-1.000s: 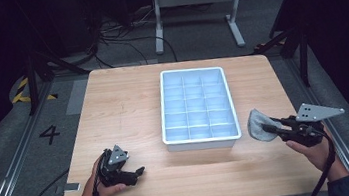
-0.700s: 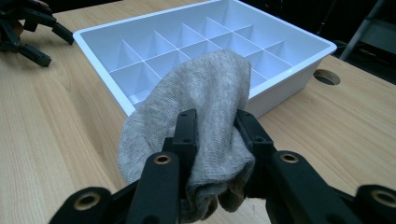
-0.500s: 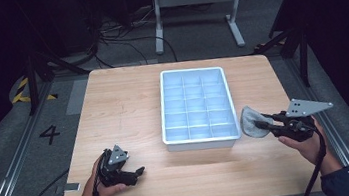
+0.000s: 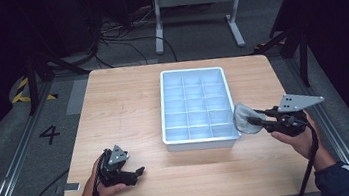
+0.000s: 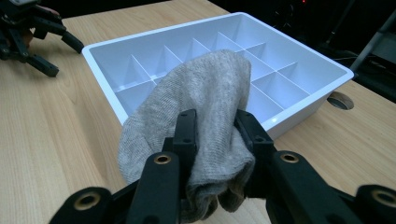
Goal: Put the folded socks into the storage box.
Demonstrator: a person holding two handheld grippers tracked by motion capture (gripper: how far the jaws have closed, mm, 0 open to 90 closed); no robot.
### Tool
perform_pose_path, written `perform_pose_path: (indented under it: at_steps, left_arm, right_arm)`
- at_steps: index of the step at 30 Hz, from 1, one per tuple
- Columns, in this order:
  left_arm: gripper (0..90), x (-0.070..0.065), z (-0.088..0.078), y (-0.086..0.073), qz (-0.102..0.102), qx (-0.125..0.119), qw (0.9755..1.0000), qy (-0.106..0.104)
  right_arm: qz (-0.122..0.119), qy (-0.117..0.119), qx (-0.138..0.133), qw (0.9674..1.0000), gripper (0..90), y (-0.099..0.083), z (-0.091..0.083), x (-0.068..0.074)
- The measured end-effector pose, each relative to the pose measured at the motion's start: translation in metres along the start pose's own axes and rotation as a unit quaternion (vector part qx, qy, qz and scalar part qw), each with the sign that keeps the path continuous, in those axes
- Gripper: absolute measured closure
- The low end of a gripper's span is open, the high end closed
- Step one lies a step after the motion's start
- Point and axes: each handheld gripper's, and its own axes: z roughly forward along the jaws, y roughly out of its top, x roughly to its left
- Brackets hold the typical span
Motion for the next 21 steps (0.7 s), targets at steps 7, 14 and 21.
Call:
perform_pose_path:
  at_steps: [7, 14, 21]
  left_arm:
    - [14.6, 0.0, 0.0, 0.0, 0.0, 0.0, 1.0, 0.0]
    - [14.6, 0.0, 0.0, 0.0, 0.0, 0.0, 1.0, 0.0]
    - [14.6, 0.0, 0.0, 0.0, 0.001, 0.0, 1.0, 0.001]
  right_arm:
    - [-0.013, 0.003, 0.015, 0.9998, 72.9, 0.009, 0.013, 0.002]
    - [-0.022, 0.01, 0.028, 0.9993, 72.9, 0.018, 0.027, 0.003]
    - [-0.036, 0.011, 0.054, 0.9979, 72.9, 0.024, 0.047, 0.001]
